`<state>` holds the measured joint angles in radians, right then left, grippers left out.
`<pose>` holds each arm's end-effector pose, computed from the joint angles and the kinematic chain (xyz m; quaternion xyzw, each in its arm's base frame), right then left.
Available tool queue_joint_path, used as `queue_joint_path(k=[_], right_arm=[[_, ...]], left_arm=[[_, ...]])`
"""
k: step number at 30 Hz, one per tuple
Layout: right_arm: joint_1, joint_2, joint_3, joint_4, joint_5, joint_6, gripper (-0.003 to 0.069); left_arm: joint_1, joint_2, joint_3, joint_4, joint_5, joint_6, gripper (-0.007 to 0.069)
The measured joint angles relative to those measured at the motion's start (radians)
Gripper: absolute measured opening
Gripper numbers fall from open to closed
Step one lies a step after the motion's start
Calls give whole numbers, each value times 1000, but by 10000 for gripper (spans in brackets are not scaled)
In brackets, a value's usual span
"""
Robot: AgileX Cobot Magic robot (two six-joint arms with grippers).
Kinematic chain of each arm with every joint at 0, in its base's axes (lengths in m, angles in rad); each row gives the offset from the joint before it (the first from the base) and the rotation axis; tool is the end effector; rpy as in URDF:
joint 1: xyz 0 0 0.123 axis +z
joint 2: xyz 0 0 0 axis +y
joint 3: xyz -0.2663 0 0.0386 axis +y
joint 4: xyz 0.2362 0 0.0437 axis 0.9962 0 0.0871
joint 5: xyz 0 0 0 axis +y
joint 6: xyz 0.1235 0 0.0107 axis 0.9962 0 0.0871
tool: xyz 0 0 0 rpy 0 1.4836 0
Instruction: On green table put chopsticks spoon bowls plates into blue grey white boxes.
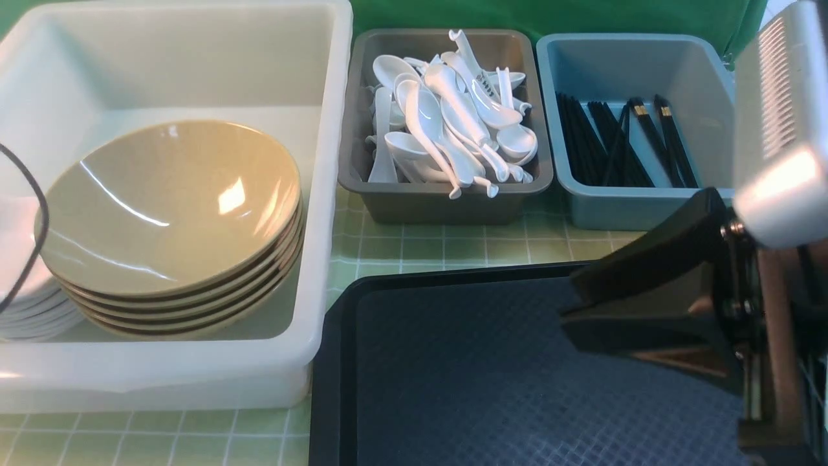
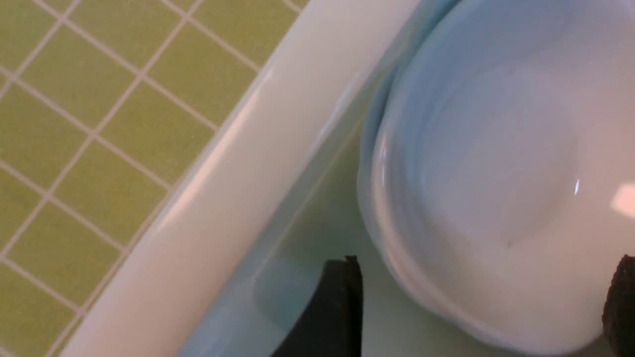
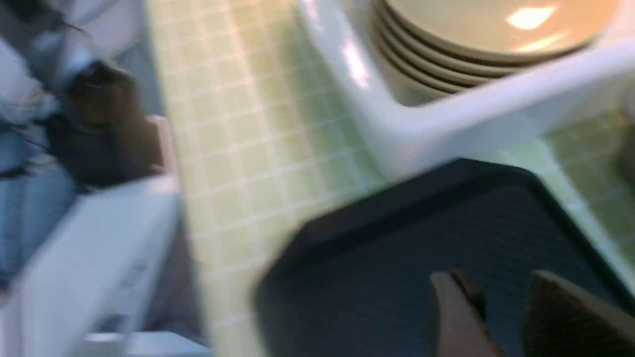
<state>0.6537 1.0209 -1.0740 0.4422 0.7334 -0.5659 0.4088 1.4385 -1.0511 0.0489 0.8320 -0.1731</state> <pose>0.1601 0.1674 0.3649 -0.4319 0.7490 0.2260 0.4487 0.2652 0.1198 0.2311 -0.2683 0.9382 0.0466 0.2135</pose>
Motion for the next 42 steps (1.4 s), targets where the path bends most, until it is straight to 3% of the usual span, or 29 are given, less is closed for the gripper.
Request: queue_joint_path(k=[4,7,11,15,21,26,28,34,42], right_arm=[[-65,3,1,-136,-17,122,218],[-144,5,1,-203,-18,203,218],[-298,5,1,-237,14,293,218],[-374,1,8,-239,50,328,218],[-394,-185,166,-237,24,408,218],[-394,-456,356,-234,-81,424,212],[-394,-587,464,-234,-130,437,171],[-394,-841,643,-234,-167,440,31],[-395,-941,695,-234,-170,440,24]], left_arm=[[-55,-28,-28,62,69,-73,664],[-141,-71,-61,29,99,-60,664],[-352,-172,-85,-144,108,102,633],[-515,-235,-86,-279,131,230,545],[-736,-360,-52,-363,265,316,309],[-809,-552,80,-366,297,252,113],[-816,-673,179,-374,287,200,31],[-818,-969,440,-431,259,150,-1],[-818,-1251,561,-522,243,138,-1]])
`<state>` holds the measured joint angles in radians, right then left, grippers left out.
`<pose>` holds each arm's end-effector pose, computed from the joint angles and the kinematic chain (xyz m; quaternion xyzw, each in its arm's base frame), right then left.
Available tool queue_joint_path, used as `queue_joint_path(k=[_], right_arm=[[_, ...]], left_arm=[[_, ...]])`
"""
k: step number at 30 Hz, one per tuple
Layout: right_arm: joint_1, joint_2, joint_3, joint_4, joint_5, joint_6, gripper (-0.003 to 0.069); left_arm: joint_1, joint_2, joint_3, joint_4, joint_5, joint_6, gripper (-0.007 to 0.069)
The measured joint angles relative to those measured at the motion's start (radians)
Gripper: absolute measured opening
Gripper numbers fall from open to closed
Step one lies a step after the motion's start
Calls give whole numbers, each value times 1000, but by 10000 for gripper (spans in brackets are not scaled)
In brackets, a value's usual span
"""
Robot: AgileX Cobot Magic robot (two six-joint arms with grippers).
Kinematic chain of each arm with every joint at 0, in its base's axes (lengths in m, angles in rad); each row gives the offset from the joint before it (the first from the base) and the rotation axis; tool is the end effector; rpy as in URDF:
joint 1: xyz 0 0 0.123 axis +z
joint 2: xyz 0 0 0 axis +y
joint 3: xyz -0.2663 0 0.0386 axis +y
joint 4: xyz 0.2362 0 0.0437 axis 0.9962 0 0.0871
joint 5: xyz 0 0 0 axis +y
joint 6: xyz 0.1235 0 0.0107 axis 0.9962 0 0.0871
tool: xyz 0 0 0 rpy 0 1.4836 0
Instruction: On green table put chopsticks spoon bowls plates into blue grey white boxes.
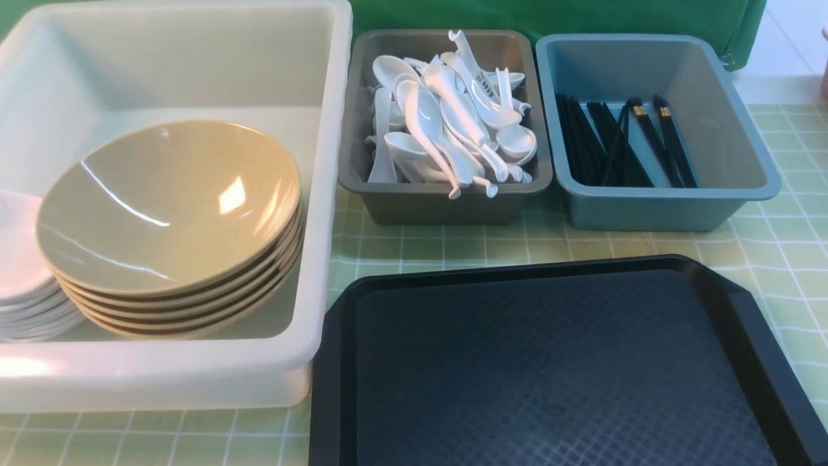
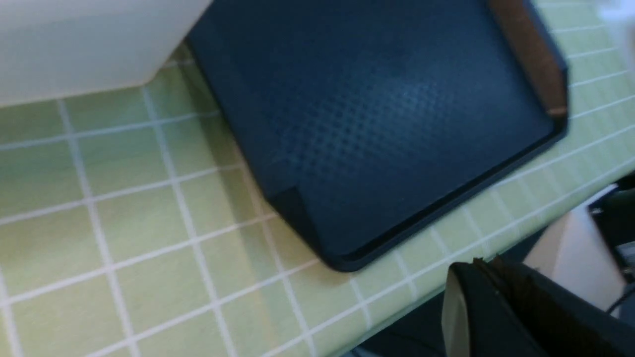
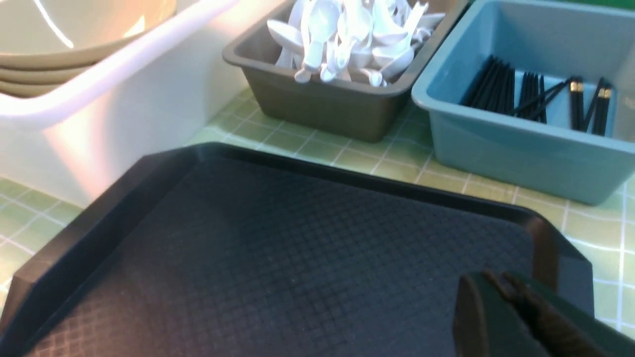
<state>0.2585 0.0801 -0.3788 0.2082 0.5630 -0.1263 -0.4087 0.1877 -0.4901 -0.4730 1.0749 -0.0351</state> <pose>0.0661 0.0316 0.2734 -0.1146 0.7547 0.1409 0.6304 0.0256 -0.0652 0.2552 0.1509 0.8655 -0.3199 0.3548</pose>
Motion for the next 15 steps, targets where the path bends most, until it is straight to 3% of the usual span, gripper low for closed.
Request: queue_joint_path(k=[12,15], right_arm=[[0,-1,12,0,14,0,25],[0,-1,12,0,15,0,29]], left_arm=[[0,-204,0,-13,40,-3,-1],[0,-206,-1,77,-6,22,-1]])
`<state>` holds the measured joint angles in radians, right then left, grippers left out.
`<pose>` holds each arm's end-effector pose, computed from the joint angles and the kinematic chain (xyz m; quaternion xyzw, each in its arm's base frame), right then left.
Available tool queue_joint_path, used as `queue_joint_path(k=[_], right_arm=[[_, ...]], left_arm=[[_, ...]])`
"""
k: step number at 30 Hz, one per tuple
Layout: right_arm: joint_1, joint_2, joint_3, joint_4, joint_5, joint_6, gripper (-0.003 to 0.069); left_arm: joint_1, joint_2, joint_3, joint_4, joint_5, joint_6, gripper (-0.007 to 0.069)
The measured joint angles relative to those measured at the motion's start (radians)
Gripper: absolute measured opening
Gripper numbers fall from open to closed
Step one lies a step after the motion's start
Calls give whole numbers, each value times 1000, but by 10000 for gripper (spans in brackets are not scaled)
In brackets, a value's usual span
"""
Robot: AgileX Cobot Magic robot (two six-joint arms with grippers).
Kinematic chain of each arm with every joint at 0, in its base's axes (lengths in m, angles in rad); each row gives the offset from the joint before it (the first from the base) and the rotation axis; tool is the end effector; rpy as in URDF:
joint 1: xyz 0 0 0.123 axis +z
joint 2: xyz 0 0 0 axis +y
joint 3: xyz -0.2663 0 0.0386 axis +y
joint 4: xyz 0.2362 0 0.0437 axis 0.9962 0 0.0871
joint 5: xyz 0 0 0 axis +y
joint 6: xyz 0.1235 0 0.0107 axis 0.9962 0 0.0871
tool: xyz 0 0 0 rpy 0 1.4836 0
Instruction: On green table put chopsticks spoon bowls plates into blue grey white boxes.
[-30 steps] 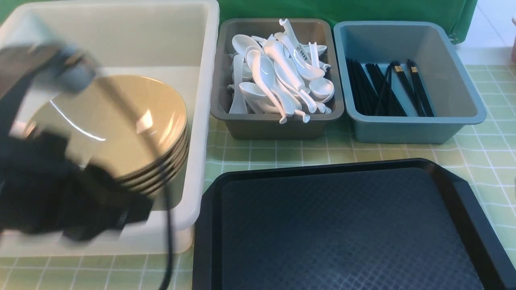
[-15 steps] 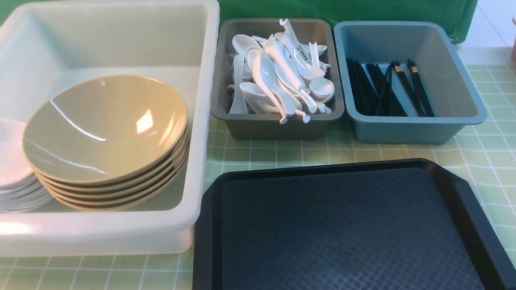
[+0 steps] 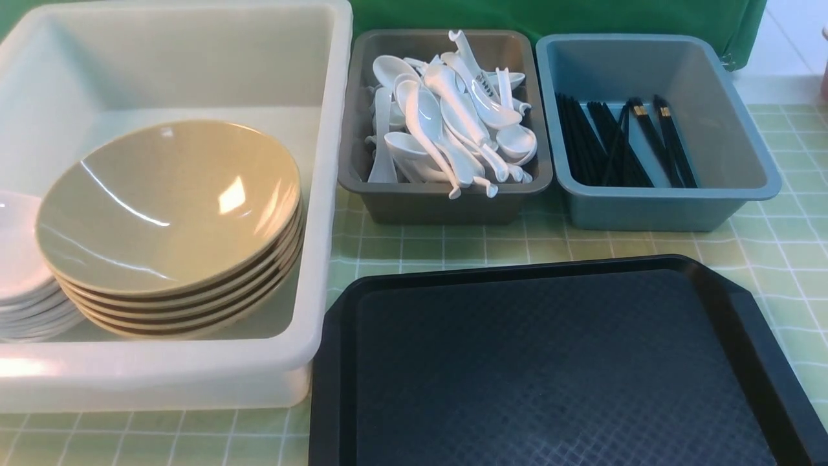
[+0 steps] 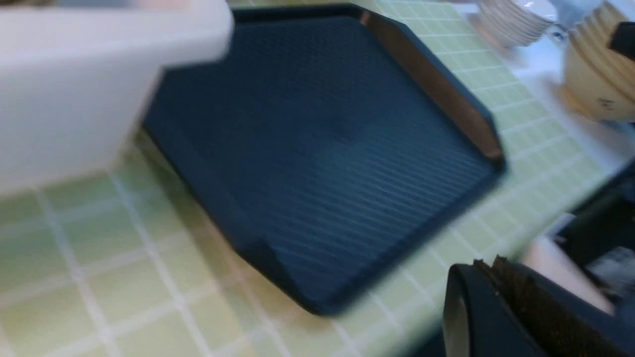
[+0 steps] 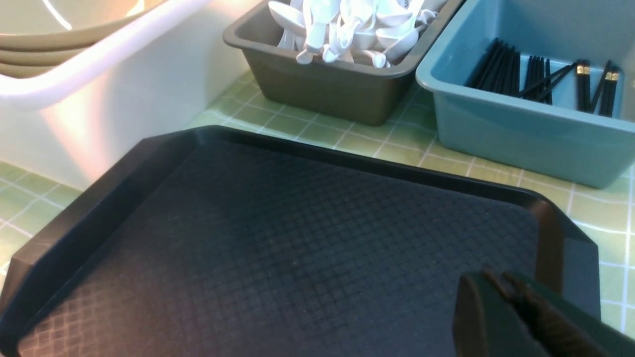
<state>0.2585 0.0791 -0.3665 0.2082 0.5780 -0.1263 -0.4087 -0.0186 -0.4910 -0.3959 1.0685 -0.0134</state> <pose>0.0666 0.0321 0.2676 -0.1164 0.7629 0.1403 0.6203 0.0050 -0.0478 0.2606 0.1733 0.8180 -0.2994 0.4596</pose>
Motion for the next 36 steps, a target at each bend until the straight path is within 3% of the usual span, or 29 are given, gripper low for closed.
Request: queue_joint_path(k=[2,6,8,11,15,17,28,36], right_arm=[[0,0,0,0,0,0,32],[0,0,0,0,0,0,36],[0,0,0,0,0,0,36],[0,0,0,0,0,0,38],[0,0,0,0,0,0,44],[0,0,0,0,0,0,46],[0,0,0,0,0,0,47],[0,0,0,0,0,0,47]], left_arm=[[0,-1,0,89,-79,-7,-1],[15,-1,78,231,-445,22,-1],[63,-1,164,306,-620,124,-1],[164,-1,268,309,-725,233,-1],[345,-1,419,244,-779,270,-1],[374,-1,479,252,-779,254,-1],[381,-1,517,369,-745,-51,-1],[381,-1,517,371,-745,-82,-1]])
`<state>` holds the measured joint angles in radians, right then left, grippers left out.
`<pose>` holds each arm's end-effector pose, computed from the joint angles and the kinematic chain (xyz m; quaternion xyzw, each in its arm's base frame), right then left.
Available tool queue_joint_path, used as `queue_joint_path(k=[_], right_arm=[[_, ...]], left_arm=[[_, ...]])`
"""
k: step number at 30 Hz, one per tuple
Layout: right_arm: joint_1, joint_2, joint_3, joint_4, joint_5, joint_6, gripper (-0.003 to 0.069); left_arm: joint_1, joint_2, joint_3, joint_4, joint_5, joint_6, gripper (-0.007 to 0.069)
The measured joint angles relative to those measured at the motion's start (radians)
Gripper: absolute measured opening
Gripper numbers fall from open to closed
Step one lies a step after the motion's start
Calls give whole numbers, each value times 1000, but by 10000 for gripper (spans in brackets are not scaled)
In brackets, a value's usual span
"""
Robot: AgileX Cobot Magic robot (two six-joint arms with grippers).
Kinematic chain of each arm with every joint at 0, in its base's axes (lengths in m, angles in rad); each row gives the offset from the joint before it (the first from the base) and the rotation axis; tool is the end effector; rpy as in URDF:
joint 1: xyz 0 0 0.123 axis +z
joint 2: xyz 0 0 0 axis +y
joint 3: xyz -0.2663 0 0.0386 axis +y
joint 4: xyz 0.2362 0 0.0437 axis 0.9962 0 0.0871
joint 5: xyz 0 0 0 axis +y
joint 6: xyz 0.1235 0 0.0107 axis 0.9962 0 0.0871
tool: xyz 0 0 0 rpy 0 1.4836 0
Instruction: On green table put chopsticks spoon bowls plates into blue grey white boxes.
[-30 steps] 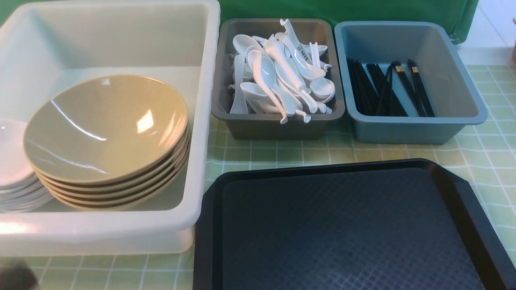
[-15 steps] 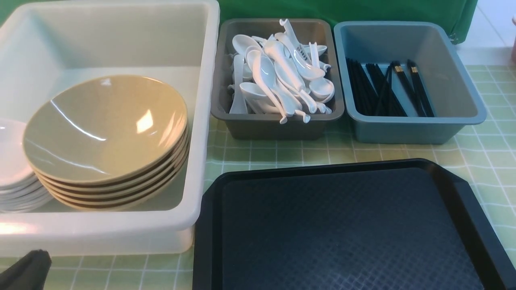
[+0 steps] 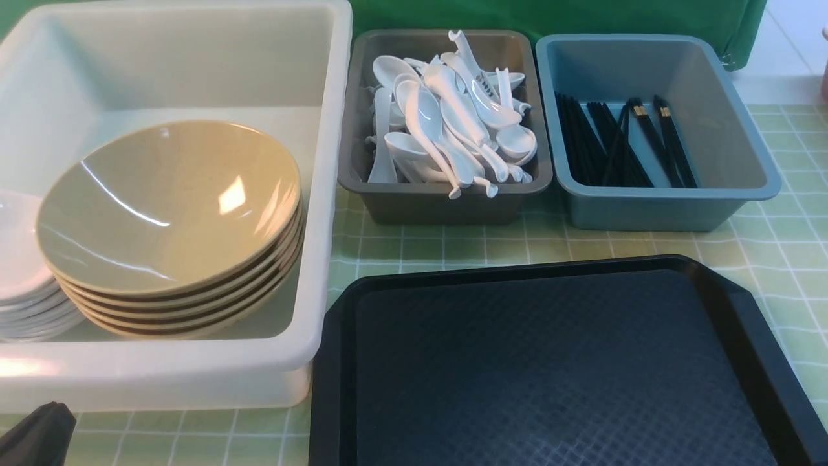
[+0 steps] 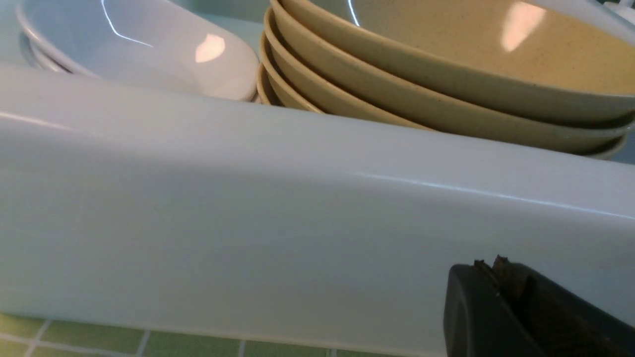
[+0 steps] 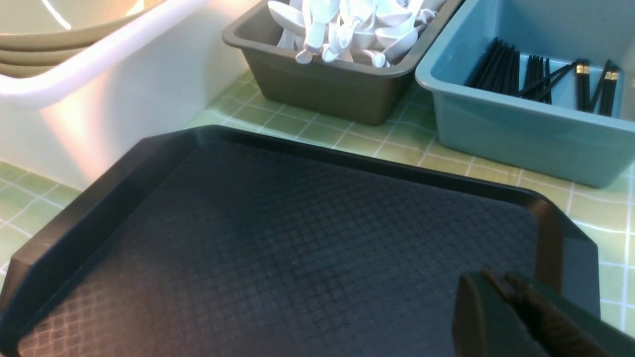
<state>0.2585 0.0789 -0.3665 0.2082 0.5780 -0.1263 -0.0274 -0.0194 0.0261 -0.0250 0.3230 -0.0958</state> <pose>0.0665 0.0321 0.2676 -0.1164 0.7628 0.1403 0.6204 0.0897 -0.0034 0.1687 -0.0338 0.7867 -0.0484 0.6145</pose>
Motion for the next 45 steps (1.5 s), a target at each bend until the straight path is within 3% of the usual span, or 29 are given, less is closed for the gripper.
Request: queue_joint_path(k=[12,16,19,22,26,31,45], right_arm=[[-12,0,0,0,0,0,47],[-102,-12,0,-8,0,-16,47],[-218,-19,9,-47,-12,-123,47],[-279,-26,44,-59,-43,-146,48],[-372,-70,230,-63,-154,-163,55],[-388,-90,364,-68,-247,-165,57],[-389,-90,369,-68,-274,-176,68]], left_arm=[[0,0,0,0,0,-1,-1],[0,0,0,0,0,-1,-1],[0,0,0,0,0,-1,-1],[0,0,0,0,0,-1,-1],[0,0,0,0,0,-1,-1],[0,0,0,0,0,-2,-1],[0,0,0,0,-2,-2,-1]])
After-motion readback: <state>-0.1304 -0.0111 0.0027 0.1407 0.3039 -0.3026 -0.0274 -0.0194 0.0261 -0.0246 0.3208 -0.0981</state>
